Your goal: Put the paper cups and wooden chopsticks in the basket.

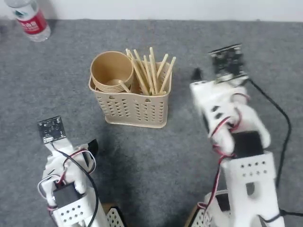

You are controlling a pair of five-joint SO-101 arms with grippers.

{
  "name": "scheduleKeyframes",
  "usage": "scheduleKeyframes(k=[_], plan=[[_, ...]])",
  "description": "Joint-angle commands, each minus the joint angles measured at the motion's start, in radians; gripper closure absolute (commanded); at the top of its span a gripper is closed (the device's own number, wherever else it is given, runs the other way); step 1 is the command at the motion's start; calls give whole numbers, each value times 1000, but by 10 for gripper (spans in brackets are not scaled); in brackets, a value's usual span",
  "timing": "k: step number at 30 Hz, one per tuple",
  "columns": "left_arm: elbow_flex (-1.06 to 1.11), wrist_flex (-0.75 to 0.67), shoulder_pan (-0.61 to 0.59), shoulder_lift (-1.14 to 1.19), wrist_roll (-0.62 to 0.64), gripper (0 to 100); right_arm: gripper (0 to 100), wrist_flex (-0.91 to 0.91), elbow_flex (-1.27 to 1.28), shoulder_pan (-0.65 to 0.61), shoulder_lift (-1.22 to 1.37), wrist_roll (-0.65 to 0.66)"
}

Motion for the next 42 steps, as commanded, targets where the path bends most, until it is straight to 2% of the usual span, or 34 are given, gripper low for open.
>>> scheduleKeyframes(k=[1,3,5,8,11,14,21,23,26,28,30,34,38,42], plan=[[-7,-2,8,-14,-11,702,772,10,-17,84,122,18],[-7,0,8,-14,-11,702,773,-1,-18,102,259,34],[-7,2,8,-14,-11,702,777,-44,-35,105,427,110],[-7,2,8,-14,-11,702,835,-50,-144,102,705,175],[-7,0,8,-14,-11,702,880,39,-333,104,951,175],[-7,0,8,-14,-11,702,876,137,-522,102,1139,173],[-7,-2,9,-14,-11,702,859,229,-770,101,1406,176],[-7,-2,9,-14,-11,702,878,262,-812,102,1426,176],[-7,-2,9,-14,-11,702,998,282,-833,102,1432,180],[-7,-2,9,-14,-11,702,976,286,-833,107,1432,180],[-7,-2,9,-14,-11,702,993,295,-833,114,1426,180],[-7,-2,9,-14,-11,702,992,394,-898,150,1372,173],[-7,-2,9,-14,-11,702,992,561,-993,173,1205,170],[-7,-2,9,-14,-11,702,992,677,-1019,142,983,173]])
